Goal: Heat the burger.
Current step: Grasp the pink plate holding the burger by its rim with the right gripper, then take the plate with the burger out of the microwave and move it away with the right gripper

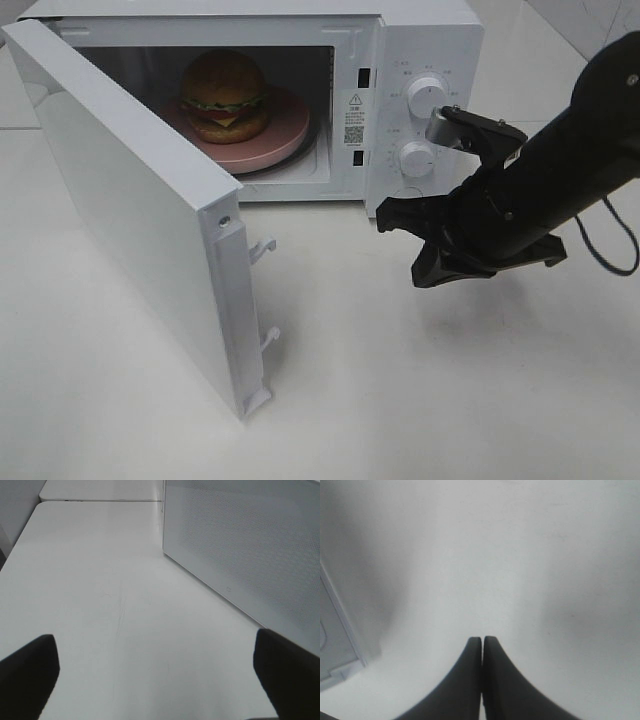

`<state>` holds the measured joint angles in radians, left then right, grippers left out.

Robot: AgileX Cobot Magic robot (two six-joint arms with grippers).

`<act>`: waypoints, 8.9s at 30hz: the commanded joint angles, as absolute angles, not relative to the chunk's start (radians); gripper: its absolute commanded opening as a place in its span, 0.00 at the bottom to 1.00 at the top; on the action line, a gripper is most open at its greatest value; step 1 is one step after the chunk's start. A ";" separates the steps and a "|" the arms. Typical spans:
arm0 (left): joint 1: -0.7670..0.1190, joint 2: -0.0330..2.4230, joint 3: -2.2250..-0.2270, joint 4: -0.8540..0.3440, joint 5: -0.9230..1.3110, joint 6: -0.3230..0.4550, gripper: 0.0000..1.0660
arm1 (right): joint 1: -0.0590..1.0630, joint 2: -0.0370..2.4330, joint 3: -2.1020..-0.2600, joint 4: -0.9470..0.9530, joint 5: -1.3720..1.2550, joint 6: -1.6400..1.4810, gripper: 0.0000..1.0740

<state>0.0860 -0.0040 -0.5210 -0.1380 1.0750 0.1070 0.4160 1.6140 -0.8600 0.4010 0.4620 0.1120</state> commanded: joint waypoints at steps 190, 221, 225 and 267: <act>0.086 -0.009 -0.518 -0.137 1.075 0.111 0.92 | 0.599 2.210 -1.845 0.234 0.587 -1.575 0.00; 0.086 -0.009 -0.518 -0.137 1.075 0.111 0.92 | 0.599 2.026 -1.566 0.258 0.538 -1.667 0.00; 0.086 -0.009 -0.518 -0.137 1.075 0.111 0.92 | 0.599 1.990 -1.512 0.253 0.533 -1.687 0.00; 0.086 -0.009 -0.518 -0.137 1.075 0.111 0.92 | 0.602 1.447 -0.876 0.251 0.385 -1.654 0.00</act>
<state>0.0860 -0.0040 -0.5210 -0.1380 1.0750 0.1070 0.6010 1.4910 -0.8900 0.2440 0.4410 -1.6630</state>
